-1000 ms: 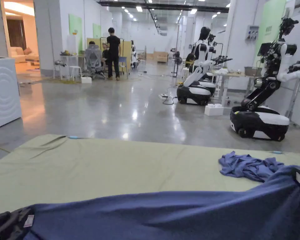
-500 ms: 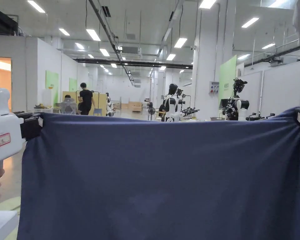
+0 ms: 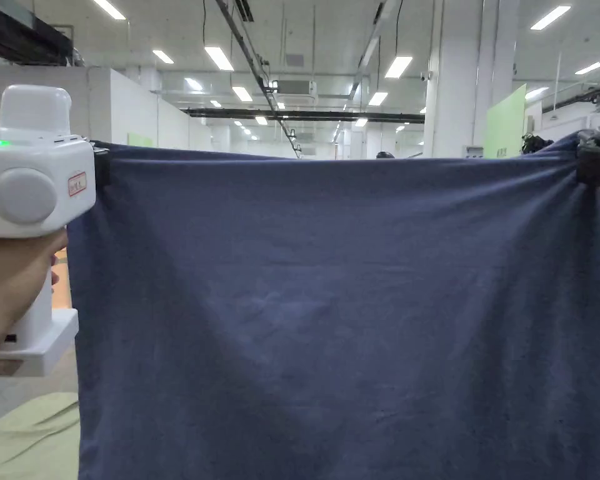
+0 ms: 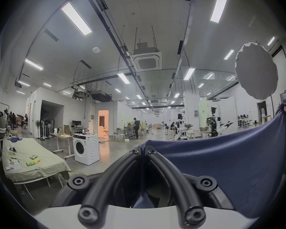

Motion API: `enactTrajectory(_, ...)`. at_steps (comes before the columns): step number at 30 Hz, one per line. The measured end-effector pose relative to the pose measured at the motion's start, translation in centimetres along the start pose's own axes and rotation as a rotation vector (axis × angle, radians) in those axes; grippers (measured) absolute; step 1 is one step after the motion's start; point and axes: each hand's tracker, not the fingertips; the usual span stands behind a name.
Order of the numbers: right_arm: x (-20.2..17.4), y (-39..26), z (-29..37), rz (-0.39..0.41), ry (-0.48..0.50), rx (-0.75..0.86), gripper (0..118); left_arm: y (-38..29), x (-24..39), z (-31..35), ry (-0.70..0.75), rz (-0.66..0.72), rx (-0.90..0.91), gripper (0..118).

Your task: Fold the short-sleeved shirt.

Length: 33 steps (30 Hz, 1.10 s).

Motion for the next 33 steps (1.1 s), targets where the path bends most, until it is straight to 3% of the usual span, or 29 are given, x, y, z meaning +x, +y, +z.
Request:
enactTrajectory(4,-0.4,-1.5,-3.4,-0.047,-0.021,0.017,4,-1.7,1.1,-2.2,0.018,-0.023,0.01,1)
enactTrajectory(8,-0.7,-4.3,-5.1,-0.034,-0.02,0.025,4,-4.4,2.5,-3.4,0.021,-0.06,0.016,1)
enactTrajectory(16,-1.4,-17.3,-4.2,0.008,0.057,-0.123,4,-16.3,5.5,-4.9,-0.009,-0.047,-0.183,1)
enactTrajectory(22,-1.2,-27.1,1.4,-0.053,0.091,-0.268,4,-25.1,6.5,-0.9,-0.078,-0.083,-0.285,1)
enactTrajectory(25,-0.4,-30.7,5.4,-0.089,0.103,-0.349,4,-28.3,6.0,2.6,-0.109,-0.035,-0.354,1)
enactTrajectory(33,1.3,-30.9,21.7,-0.116,0.186,-0.397,4,-31.0,2.8,16.2,-0.154,-0.037,-0.418,1)
